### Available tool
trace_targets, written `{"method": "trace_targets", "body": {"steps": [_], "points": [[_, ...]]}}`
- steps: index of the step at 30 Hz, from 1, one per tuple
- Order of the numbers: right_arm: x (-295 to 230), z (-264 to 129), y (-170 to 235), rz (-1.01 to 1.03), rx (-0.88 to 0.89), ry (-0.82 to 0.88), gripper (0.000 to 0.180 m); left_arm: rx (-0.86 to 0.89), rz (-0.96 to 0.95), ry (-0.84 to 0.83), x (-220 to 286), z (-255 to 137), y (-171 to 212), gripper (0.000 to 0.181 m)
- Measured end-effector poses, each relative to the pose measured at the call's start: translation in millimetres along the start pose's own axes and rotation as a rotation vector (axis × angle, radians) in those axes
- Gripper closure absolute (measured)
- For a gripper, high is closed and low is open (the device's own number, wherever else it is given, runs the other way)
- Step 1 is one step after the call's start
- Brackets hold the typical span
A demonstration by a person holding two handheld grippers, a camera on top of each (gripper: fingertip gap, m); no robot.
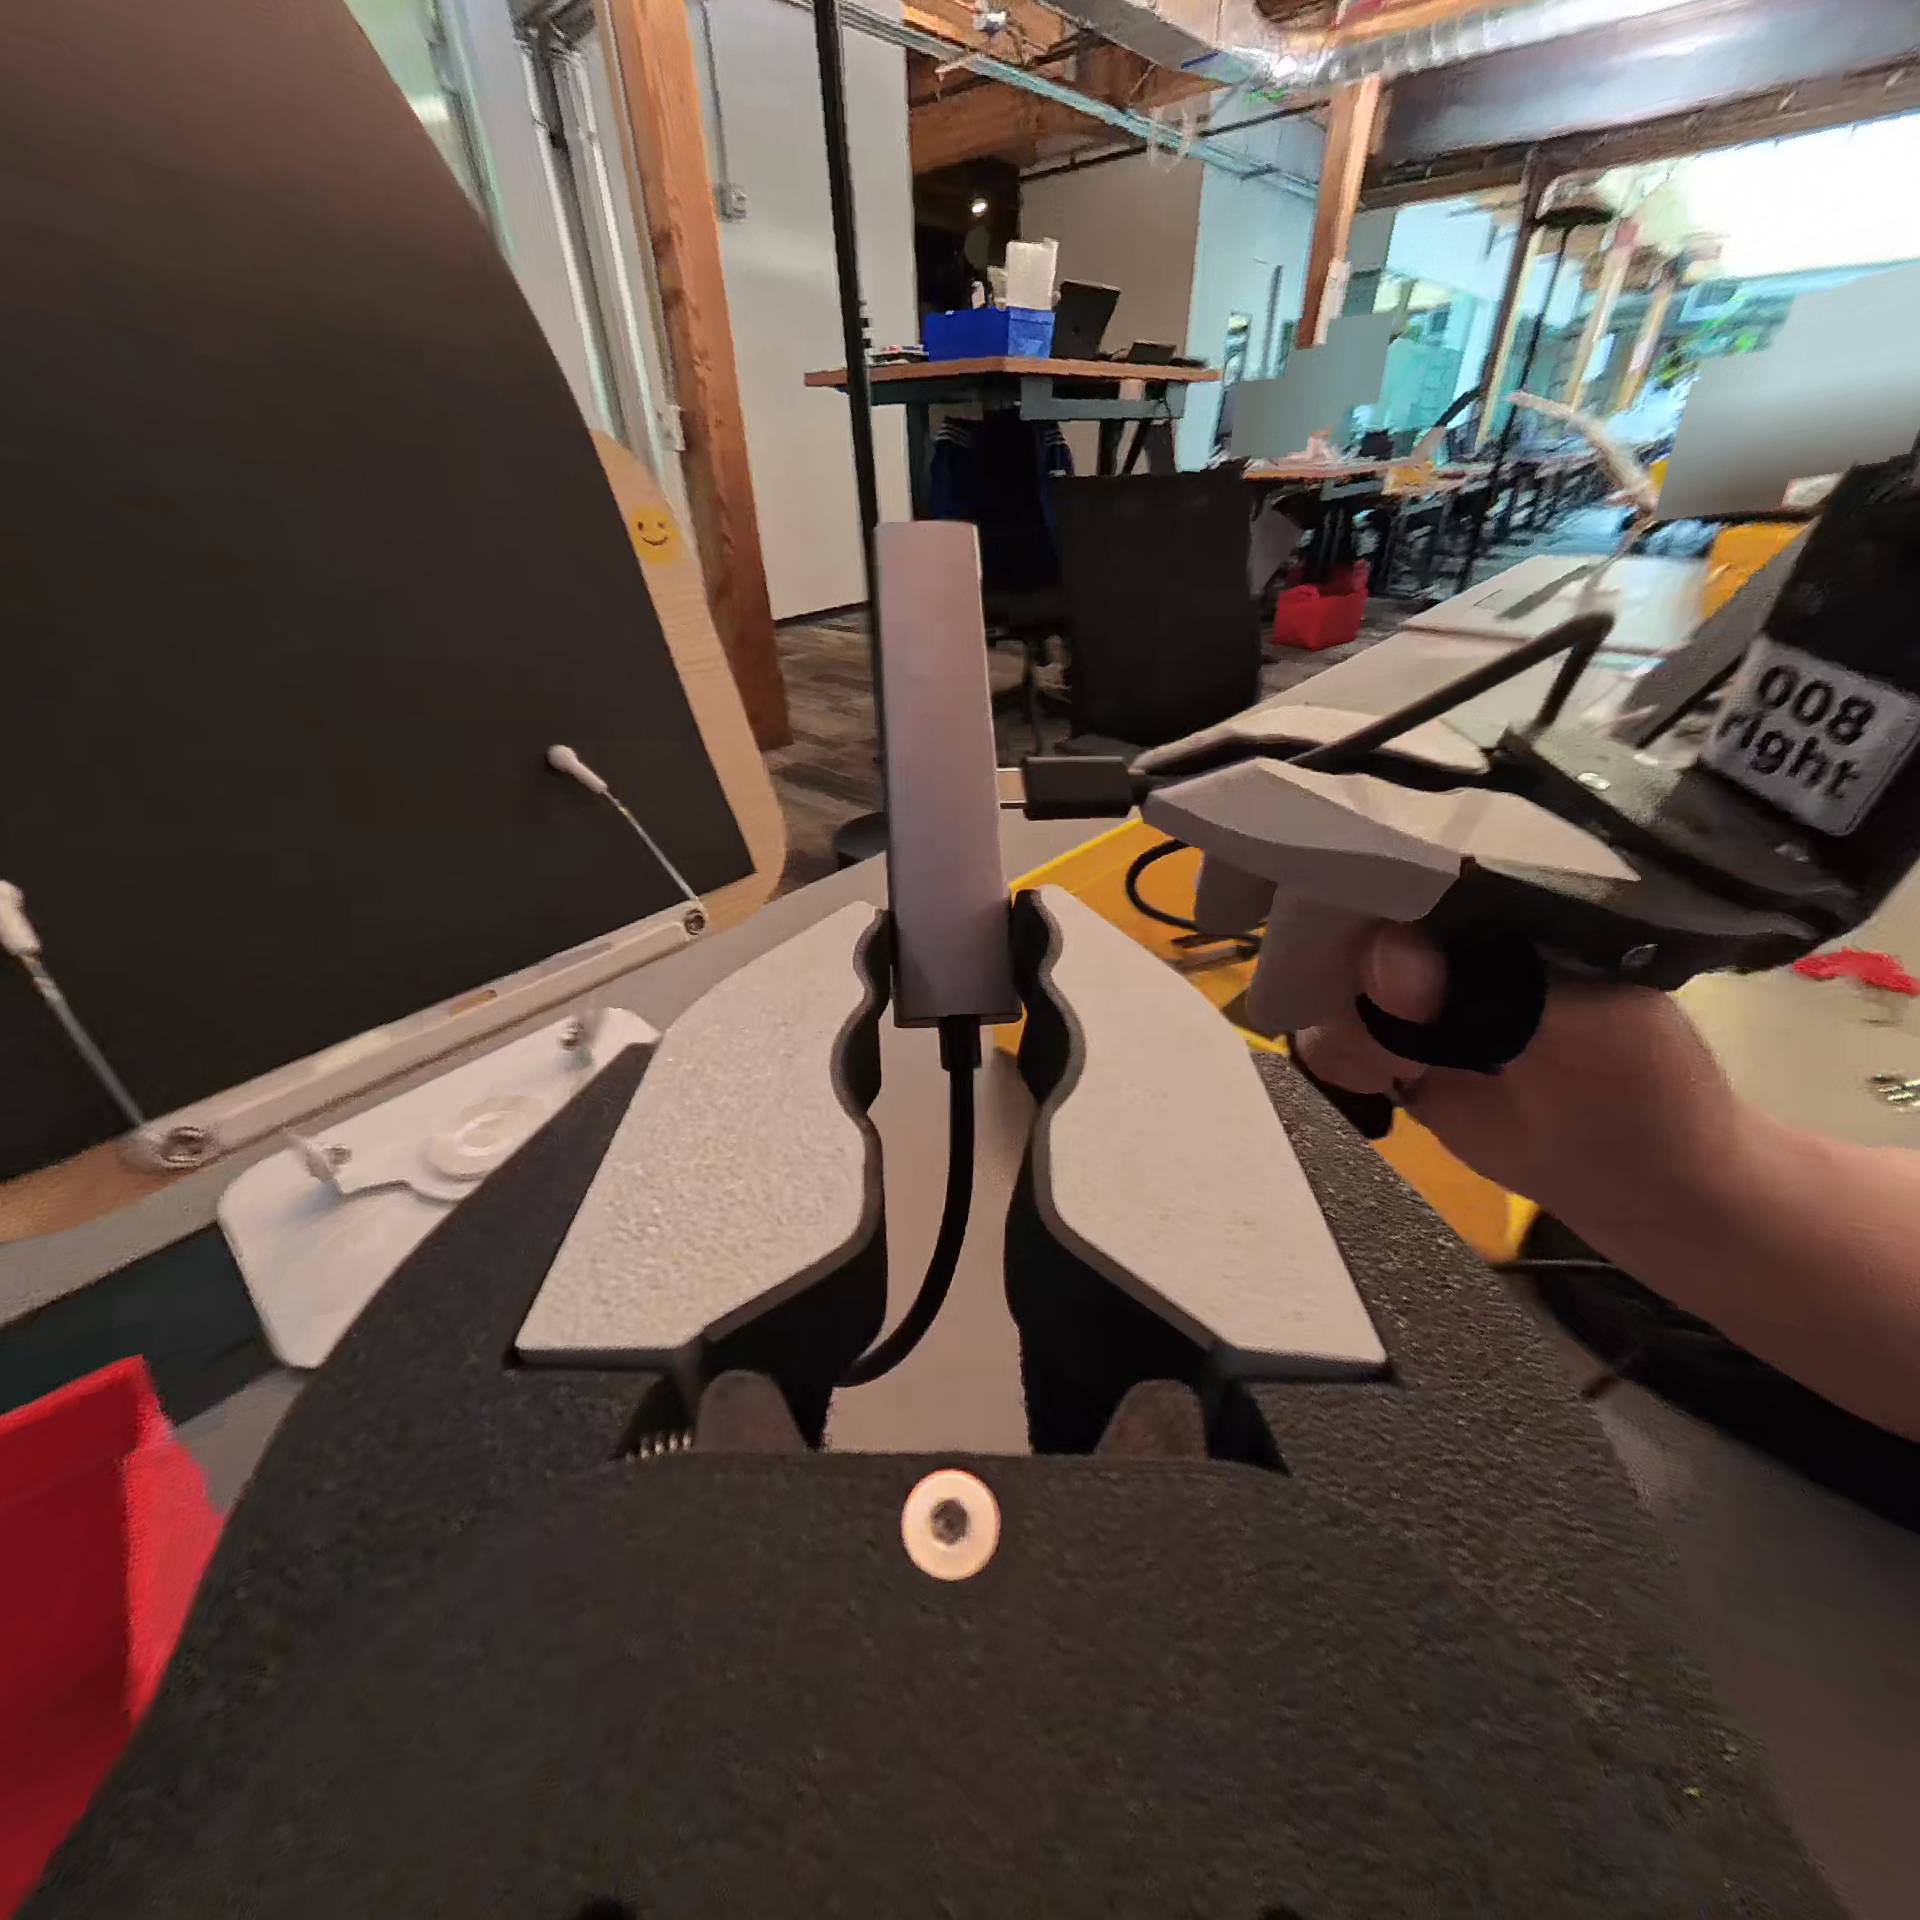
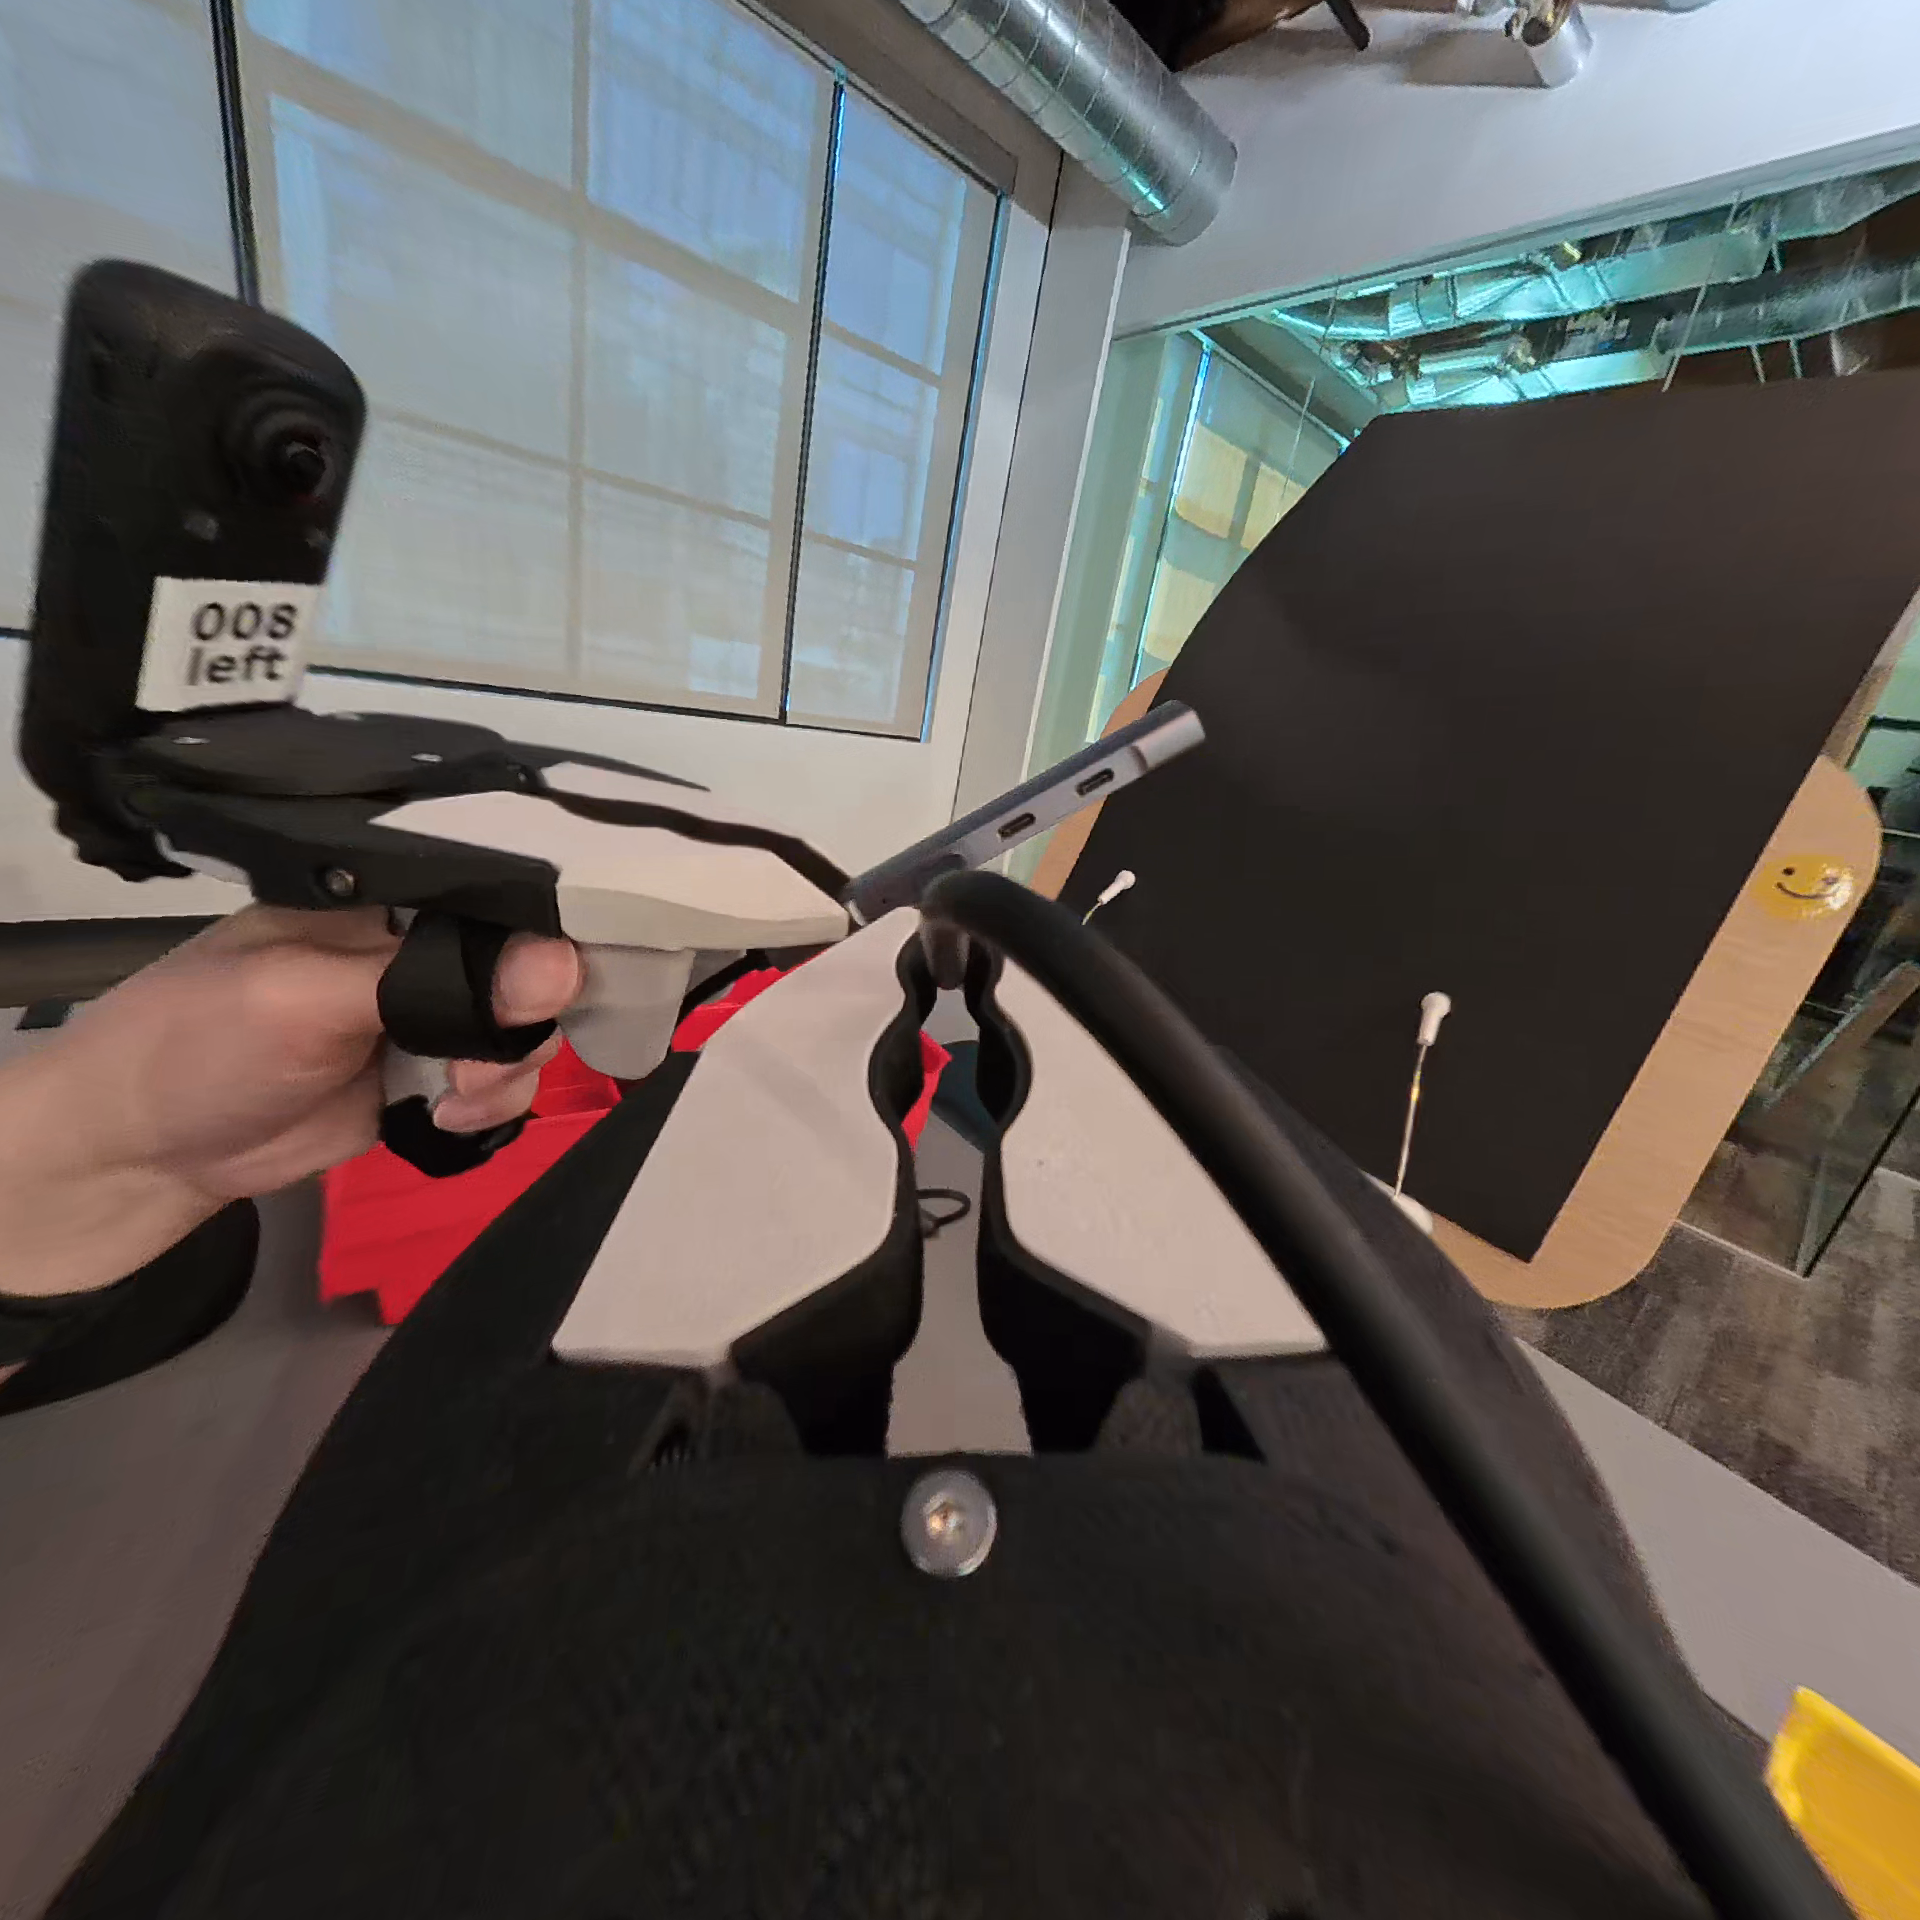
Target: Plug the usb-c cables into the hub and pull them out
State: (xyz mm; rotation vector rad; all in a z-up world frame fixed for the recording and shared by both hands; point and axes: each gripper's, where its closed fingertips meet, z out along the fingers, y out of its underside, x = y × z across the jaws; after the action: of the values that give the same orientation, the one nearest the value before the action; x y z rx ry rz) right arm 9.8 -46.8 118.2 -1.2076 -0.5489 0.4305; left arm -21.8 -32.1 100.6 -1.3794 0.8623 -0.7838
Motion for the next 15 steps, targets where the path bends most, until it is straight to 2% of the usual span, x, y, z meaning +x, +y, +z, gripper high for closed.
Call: {"method": "trace_targets", "body": {"steps": [4,15], "points": [[-2.2,1.2,3.0,-0.164,-0.002,0.023,0.174,-0.036,0.126,-0.082,0.4,-1.4,-1.2,0.159],[-9.8,-3.8,-1.6,-0.516,-0.007,-0.047,0.174,-0.117,0.102,-0.042,6.4,-6.0,1.7,0.159]]}}
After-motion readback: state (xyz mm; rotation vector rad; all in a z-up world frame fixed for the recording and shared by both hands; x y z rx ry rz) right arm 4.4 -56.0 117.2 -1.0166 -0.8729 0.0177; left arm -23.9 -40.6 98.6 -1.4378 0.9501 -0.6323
